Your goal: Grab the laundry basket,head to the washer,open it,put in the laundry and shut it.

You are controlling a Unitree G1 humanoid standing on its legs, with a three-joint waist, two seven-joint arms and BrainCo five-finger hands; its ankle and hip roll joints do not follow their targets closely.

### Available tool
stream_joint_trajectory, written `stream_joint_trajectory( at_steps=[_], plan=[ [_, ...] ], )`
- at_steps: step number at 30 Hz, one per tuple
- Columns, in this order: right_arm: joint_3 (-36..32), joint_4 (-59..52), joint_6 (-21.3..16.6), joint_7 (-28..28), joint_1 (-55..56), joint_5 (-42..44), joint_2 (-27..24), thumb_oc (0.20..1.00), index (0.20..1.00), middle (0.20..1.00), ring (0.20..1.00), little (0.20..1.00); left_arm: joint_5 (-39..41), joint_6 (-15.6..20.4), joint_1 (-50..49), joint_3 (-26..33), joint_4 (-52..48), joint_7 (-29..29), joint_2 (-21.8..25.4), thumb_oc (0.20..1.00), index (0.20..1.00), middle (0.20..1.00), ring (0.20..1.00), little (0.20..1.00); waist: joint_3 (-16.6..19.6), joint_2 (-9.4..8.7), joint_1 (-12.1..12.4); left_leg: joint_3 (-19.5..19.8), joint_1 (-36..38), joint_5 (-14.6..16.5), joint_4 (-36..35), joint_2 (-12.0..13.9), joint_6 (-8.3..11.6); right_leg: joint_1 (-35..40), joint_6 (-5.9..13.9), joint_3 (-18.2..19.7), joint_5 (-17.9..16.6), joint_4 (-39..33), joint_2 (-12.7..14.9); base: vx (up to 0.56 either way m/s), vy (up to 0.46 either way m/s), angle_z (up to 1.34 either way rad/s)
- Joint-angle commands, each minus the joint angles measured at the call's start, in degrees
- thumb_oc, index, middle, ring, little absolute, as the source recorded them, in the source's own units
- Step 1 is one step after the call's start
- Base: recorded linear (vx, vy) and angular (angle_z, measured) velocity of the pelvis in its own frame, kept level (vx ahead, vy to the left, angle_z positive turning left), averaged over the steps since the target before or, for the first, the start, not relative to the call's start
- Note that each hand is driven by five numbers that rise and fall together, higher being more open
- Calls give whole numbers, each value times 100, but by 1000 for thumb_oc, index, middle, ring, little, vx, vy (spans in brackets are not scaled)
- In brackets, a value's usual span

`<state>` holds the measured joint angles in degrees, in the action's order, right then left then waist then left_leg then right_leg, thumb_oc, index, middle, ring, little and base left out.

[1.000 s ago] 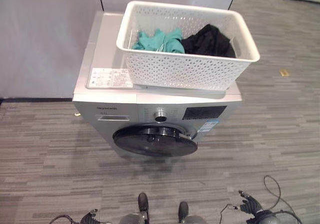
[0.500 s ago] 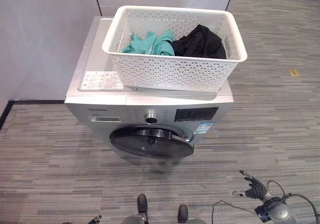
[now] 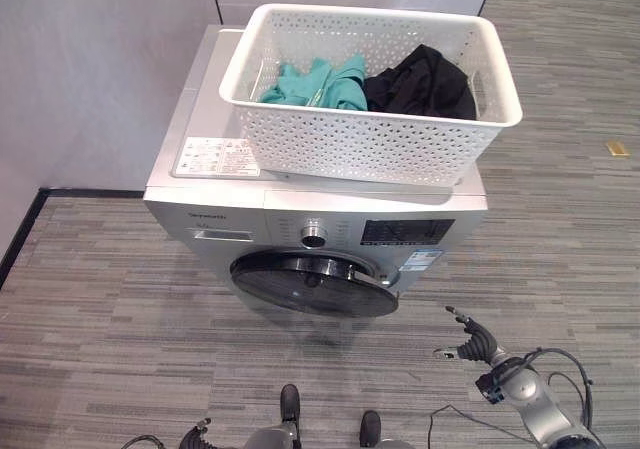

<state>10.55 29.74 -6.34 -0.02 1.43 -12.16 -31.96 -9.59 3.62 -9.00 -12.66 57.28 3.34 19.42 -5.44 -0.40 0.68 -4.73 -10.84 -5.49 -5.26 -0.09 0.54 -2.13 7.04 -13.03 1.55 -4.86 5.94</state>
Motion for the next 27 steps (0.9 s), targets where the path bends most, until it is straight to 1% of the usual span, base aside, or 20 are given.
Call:
stream_joint_trajectory(
  at_steps=[1,6,10,12,15,21,27],
  plan=[
    [115,-233,-175,-266,-225,21,-74,1000,1000,1000,1000,1000,-102,107,195,-30,149,150,39,1000,1000,1000,1000,1000,-129,-106,197,152,248,189,26,69,263,-528,320,104,-888,-14,320,-15,1,14],
    [233,-46,-200,-476,-543,27,-24,1000,1000,1000,1000,1000,-140,107,192,-79,157,246,68,1000,1000,1000,1000,1000,-184,-58,273,251,60,128,26,54,286,-651,318,33,-909,-14,351,-5,7,13],
    [301,-51,-229,-542,-716,110,7,1000,1000,1000,1000,1000,-117,118,207,-106,125,298,76,1000,1000,1000,1000,1000,-225,-54,310,295,-46,95,26,35,291,-732,315,2,-921,-14,359,-10,4,5],
    [411,62,-250,-588,-933,262,102,1000,1000,1000,1000,1000,-88,122,237,-154,120,345,76,1000,1000,1000,1000,1000,-245,-54,347,323,-154,64,26,25,298,-817,306,-19,-941,-14,366,2,-2,5],
    [518,94,-242,-592,-1076,404,210,1000,1000,1000,1000,1000,-53,107,286,-200,76,402,73,1000,1000,1000,1000,1000,-265,-66,387,353,-246,39,26,26,306,-896,299,-30,-946,-14,367,3,5,6],
    [699,28,-257,-623,-1258,404,264,1000,1000,1000,1000,1000,-8,112,308,-236,-99,458,102,1000,1000,1000,1000,1000,-326,-88,443,423,-358,-7,26,23,322,-963,289,-84,-946,-14,372,8,0,5],
    [988,61,-256,-599,-1559,477,431,1000,1000,1000,1000,1000,39,82,340,-249,-161,549,137,1000,1000,1000,1000,1000,-392,-150,559,528,-509,-51,26,1,318,-1074,279,-113,-955,-14,365,6,0,3]
  ],
)
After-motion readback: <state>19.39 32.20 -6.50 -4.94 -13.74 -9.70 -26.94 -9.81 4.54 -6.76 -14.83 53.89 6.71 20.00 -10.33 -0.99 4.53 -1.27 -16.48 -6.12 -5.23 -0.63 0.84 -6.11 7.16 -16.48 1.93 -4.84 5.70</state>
